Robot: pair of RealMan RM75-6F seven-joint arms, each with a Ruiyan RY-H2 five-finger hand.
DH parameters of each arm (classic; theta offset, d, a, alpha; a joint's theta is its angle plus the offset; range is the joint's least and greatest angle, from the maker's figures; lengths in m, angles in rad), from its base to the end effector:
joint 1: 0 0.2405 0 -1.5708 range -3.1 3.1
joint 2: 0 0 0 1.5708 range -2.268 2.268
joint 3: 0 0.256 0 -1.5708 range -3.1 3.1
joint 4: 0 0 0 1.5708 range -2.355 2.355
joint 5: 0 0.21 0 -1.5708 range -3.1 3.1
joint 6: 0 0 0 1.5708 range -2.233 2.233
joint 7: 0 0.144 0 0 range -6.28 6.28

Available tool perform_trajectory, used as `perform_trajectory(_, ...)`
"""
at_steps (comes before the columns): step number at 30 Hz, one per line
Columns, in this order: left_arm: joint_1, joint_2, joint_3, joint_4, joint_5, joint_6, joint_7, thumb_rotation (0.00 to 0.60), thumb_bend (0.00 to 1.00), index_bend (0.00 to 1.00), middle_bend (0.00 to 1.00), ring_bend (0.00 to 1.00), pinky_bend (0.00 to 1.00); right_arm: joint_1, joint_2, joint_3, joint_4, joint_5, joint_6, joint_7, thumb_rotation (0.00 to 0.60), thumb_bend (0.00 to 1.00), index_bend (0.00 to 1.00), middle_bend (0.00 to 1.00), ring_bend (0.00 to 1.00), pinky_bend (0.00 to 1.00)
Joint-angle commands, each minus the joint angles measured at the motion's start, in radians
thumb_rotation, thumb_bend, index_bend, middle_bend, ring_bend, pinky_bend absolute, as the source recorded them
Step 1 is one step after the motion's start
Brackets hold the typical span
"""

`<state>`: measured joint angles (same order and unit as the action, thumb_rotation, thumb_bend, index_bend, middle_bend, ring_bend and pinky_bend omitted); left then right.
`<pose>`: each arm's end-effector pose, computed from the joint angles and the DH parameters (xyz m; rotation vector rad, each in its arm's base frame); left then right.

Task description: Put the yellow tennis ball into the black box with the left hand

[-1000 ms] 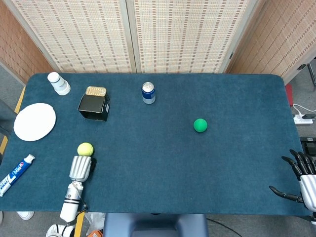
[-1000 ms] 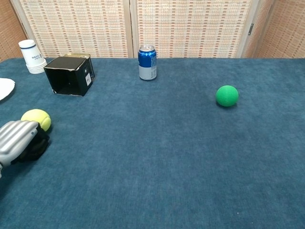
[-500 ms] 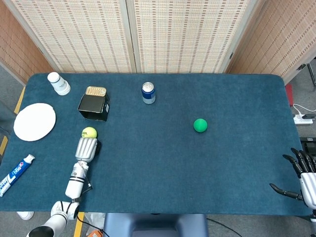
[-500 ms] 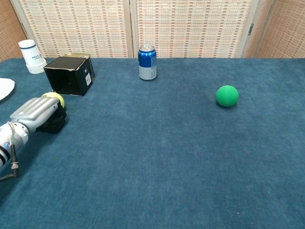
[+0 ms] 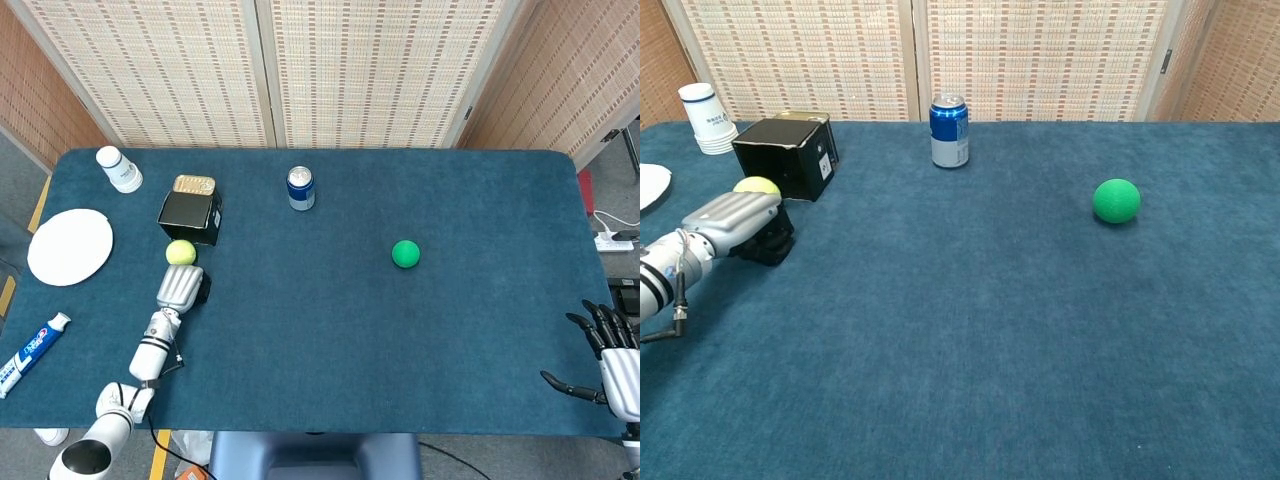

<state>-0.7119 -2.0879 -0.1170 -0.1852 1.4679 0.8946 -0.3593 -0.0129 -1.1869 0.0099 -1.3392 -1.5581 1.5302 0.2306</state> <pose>-0.2767 0.3921 -0.0595 -1.6883 -0.8968 -0.7775 -0.3648 -0.1412 0.1625 1.3562 -0.9570 0.8830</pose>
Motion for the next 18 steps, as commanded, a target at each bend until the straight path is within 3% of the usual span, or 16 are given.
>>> perform_trajectory(1,-0.025,0.037,0.031,0.019,0.023,-0.029,-0.036,0.231,0.38,0.24,0.01,0.0,0.0,0.0,0.0,-0.002,0.0,-0.003,0.001,0.0,0.481,0.0,0.19,0.04,0.0,0.0)
perform_trajectory(6,-0.015,0.042,0.025,0.044,0.016,0.043,-0.053,0.139,0.37,0.19,0.0,0.0,0.0,0.003,0.0,-0.002,-0.002,0.001,-0.008,-0.005,0.481,0.0,0.19,0.04,0.0,0.0)
perform_trajectory(18,0.001,0.05,0.026,0.051,0.002,0.033,-0.053,0.098,0.37,0.14,0.0,0.0,0.0,0.004,0.001,-0.01,-0.006,-0.012,-0.003,-0.012,0.481,0.0,0.18,0.04,0.0,0.0)
